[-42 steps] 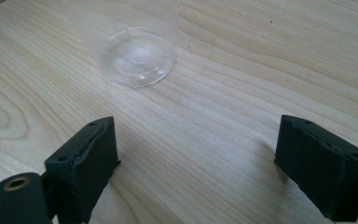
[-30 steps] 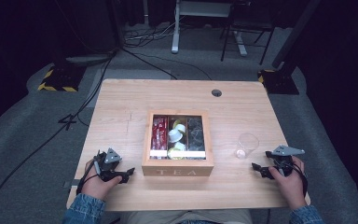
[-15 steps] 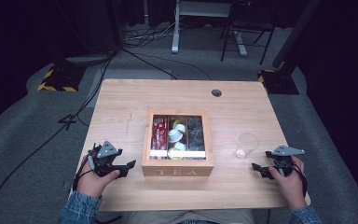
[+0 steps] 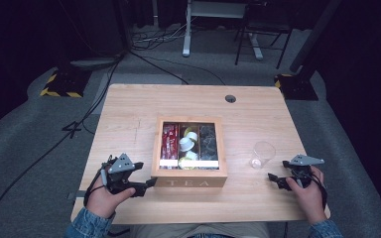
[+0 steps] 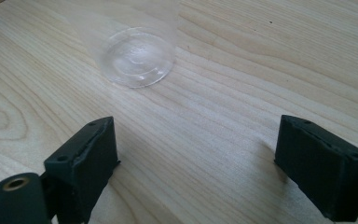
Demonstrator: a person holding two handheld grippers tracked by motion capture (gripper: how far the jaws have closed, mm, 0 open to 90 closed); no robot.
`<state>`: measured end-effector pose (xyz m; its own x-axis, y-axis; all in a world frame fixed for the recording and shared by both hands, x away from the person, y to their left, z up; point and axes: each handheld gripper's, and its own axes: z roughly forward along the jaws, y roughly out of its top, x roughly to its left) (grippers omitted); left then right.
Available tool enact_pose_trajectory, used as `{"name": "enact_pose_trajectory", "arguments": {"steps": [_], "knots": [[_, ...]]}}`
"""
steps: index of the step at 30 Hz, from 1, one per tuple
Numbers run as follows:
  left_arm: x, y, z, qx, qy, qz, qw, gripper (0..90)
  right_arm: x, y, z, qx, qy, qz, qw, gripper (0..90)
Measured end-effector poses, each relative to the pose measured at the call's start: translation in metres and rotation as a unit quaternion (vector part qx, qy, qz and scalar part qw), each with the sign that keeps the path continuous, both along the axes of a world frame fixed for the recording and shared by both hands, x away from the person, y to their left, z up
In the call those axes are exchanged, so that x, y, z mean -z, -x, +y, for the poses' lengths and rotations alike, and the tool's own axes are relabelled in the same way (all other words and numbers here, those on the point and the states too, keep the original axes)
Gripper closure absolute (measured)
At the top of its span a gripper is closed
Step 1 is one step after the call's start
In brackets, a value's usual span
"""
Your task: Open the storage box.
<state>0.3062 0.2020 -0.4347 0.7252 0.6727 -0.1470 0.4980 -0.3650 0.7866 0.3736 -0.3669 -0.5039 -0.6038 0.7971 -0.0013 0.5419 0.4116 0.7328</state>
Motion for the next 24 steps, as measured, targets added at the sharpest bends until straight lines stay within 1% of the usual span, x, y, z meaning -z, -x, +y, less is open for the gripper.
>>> {"name": "enact_pose_trajectory", "arguments": {"steps": [2,3,4,5,6,7,9,11,12,13,14,15,16,19,20,22,24], "knots": [[0.001,0.0,-0.001,-0.002,-0.007,0.004,1.0,26.8,0.0,0.0,0.0,0.0,0.0,0.0,1.0,12.7],[0.001,0.0,-0.001,-0.002,-0.007,0.004,1.0,28.0,0.0,0.0,0.0,0.001,0.0,0.0,1.0,12.7],[0.003,0.0,-0.001,-0.003,-0.013,0.005,0.9999,30.3,0.0,0.0,0.0,0.0,0.0,0.0,1.0,12.7],[0.004,-0.001,0.0,-0.004,-0.015,0.008,0.9999,30.3,0.0,0.0,0.0,0.0,0.0,0.0,1.0,12.7],[0.006,-0.001,-0.001,0.001,-0.02,0.013,0.9997,37.3,0.0,0.0,0.0,0.0,0.0,0.0,1.0,12.7],[0.006,-0.001,-0.001,0.001,-0.02,0.013,0.9997,37.7,0.0,0.0,0.0,0.0,0.0,0.0,1.0,12.7],[0.009,-0.002,-0.004,0.009,-0.036,0.012,0.9993,43.8,0.0,0.0,0.0,0.0,0.0,0.0,1.0,12.7],[0.009,-0.002,-0.004,0.009,-0.037,0.014,0.9992,49.5,0.0,0.0,0.0,0.0,0.0,0.0,1.0,12.7],[0.011,-0.003,-0.006,0.015,-0.042,0.014,0.9989,54.4,0.0,0.0,0.0,0.0,0.0,0.0,1.0,12.7],[0.011,-0.003,-0.006,0.015,-0.042,0.014,0.9989,56.1,0.0,0.0,0.0,0.0,0.0,0.0,1.0,12.7],[0.011,-0.003,-0.006,0.016,-0.05,0.011,0.9986,57.9,0.0,0.0,0.0,0.001,0.0,0.0,1.0,12.8],[0.012,-0.003,-0.007,0.019,-0.052,0.014,0.9983,59.5,0.0,0.0,0.0,0.001,0.0,-0.001,1.0,12.8],[0.012,-0.003,-0.007,0.02,-0.055,0.013,0.9982,63.5,0.0,0.0,0.0,0.001,0.0,-0.001,1.0,12.8],[0.011,-0.003,-0.007,0.018,-0.057,0.013,0.9981,64.5,0.0,0.0,0.0,0.002,0.0,-0.001,1.0,12.8],[0.01,-0.003,-0.007,0.018,-0.059,0.017,0.998,65.0,0.0,0.0,0.0,0.002,0.0,-0.001,1.0,12.8],[0.01,-0.003,-0.007,0.018,-0.06,0.019,0.9978,65.6,0.0,0.0,0.0,0.002,0.0,0.0,1.0,12.9],[0.008,-0.003,-0.007,0.019,-0.064,0.023,0.9975,68.9,0.0,0.001,0.001,0.005,0.0,-0.001,1.0,13.2]]}}
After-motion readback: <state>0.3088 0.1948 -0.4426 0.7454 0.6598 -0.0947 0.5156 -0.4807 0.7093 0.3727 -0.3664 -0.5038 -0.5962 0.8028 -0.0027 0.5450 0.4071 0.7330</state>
